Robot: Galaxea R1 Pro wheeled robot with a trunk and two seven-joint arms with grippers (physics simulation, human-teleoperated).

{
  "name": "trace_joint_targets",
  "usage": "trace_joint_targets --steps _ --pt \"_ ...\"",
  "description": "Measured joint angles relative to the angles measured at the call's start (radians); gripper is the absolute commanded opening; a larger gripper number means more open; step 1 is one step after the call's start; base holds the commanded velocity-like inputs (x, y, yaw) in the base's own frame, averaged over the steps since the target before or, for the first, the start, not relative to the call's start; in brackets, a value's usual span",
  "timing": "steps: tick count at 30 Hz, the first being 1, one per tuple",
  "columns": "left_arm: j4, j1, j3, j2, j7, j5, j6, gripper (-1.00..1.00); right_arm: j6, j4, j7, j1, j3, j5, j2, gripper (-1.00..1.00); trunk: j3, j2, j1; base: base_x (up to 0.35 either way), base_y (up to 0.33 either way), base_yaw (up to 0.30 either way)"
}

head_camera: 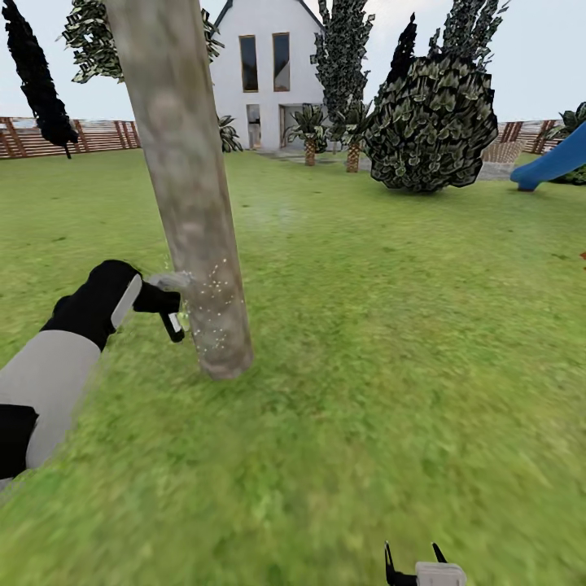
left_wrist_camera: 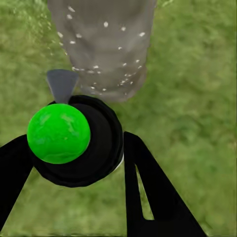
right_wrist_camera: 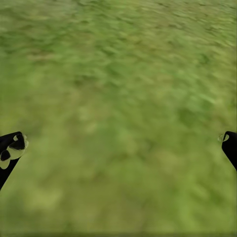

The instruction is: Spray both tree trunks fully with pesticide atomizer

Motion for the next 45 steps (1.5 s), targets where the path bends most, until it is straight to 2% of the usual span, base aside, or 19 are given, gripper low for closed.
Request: trace_joint_targets --steps 2,3,4,5,6,8,11,14,15,17,18,19,20,22,26,30,35,45 --pt "0.0 0.009 -0.002 0.024 -0.008 0.017 0.001 -1.0 0.0 0.0 0.0 0.0 0.0 0.0 0.0 1.0 0.0 0.0 0.0 0.0 0.0 0.0" --pt "0.0 0.014 -0.015 0.025 -0.01 0.021 0.001 -1.0 0.0 0.0 0.0 0.0 0.0 0.0 0.0 1.0 0.0 0.0 0.0 0.0 0.0 0.0" --pt "0.0 0.018 -0.055 0.024 -0.011 0.028 0.002 -1.0 0.0 0.0 0.0 0.0 0.0 0.0 0.0 1.0 0.0 0.0 0.0 0.0 0.0 0.0" --pt "-0.001 0.02 -0.114 0.018 -0.028 0.036 0.002 -1.0 0.0 0.0 0.0 0.0 0.0 0.0 0.0 1.0 0.0 0.0 0.0 0.0 0.0 0.0" --pt "-0.001 0.021 -0.134 0.012 -0.051 0.041 0.003 -1.0 0.0 0.0 0.0 0.0 0.0 0.0 0.0 1.0 0.0 0.0 0.0 0.0 0.0 0.0" --pt "0.0 0.026 -0.152 0.001 -0.118 0.039 0.001 -1.0 0.0 0.0 0.0 0.0 0.0 0.0 0.0 1.0 0.0 0.0 0.0 0.0 0.0 0.0" --pt "0.02 0.033 -0.152 0.013 -0.137 0.023 -0.001 -1.0 0.0 0.0 0.0 0.0 0.0 0.0 0.0 1.0 0.0 0.0 0.0 0.0 0.0 0.0" --pt "0.069 0.034 -0.152 0.056 -0.141 0.02 -0.002 -1.0 0.0 0.0 0.0 0.0 0.0 0.0 0.0 1.0 0.0 0.0 0.0 0.0 0.0 0.0" --pt "0.075 0.034 -0.155 0.061 -0.141 0.022 -0.002 -1.0 0.0 0.0 0.0 0.0 0.0 0.0 0.0 1.0 0.0 0.0 0.0 0.0 0.0 0.0" --pt "0.078 0.044 -0.157 0.053 -0.142 0.032 -0.002 -1.0 0.0 0.0 0.0 0.0 0.0 0.0 0.0 1.0 0.0 0.0 0.0 0.0 0.0 0.0" --pt "0.076 0.056 -0.157 0.04 -0.141 0.035 -0.003 -1.0 0.0 0.0 0.0 0.0 0.0 0.0 0.001 1.0 0.0 0.0 0.0 0.0 0.0 0.0" --pt "0.073 0.072 -0.156 0.008 -0.141 0.029 -0.004 -1.0 0.0 0.0 0.0 0.0 0.0 0.0 0.001 1.0 0.0 0.0 0.0 0.0 0.0 0.0" --pt "0.071 0.086 -0.155 -0.02 -0.141 0.045 -0.002 -1.0 0.0 0.0 0.0 0.0 0.0 0.0 0.001 1.0 0.0 0.0 0.0 0.0 0.0 0.0" --pt "0.076 0.091 -0.155 -0.032 -0.14 0.027 -0.005 -1.0 0.0 0.0 0.0 0.0 0.0 0.0 0.002 1.0 0.0 0.0 0.0 0.0 0.0 0.0" --pt "0.08 0.154 -0.152 -0.024 -0.14 0.026 -0.018 -1.0 0.0 0.0 0.0 0.0 0.0 0.0 0.002 1.0 0.0 0.0 0.0 0.0 0.0 0.0" --pt "0.077 0.196 -0.154 -0.032 -0.139 0.019 -0.02 -1.0 0.0 0.0 0.0 0.0 0.0 0.0 0.001 1.0 0.0 0.0 0.0 0.0 0.0 0.0" --pt "0.078 0.203 -0.151 -0.024 -0.131 0.018 -0.019 -1.0 0.0 0.0 0.0 0.0 0.0 0.0 0.002 1.0 0.0 0.0 0.0 0.004 -0.013 0.0" --pt "0.078 0.218 -0.149 -0.025 -0.126 0.02 -0.02 -1.0 0.0 0.0 0.0 0.0 0.001 0.0 0.002 1.0 0.0 0.0 0.0 0.062 -0.243 0.0"
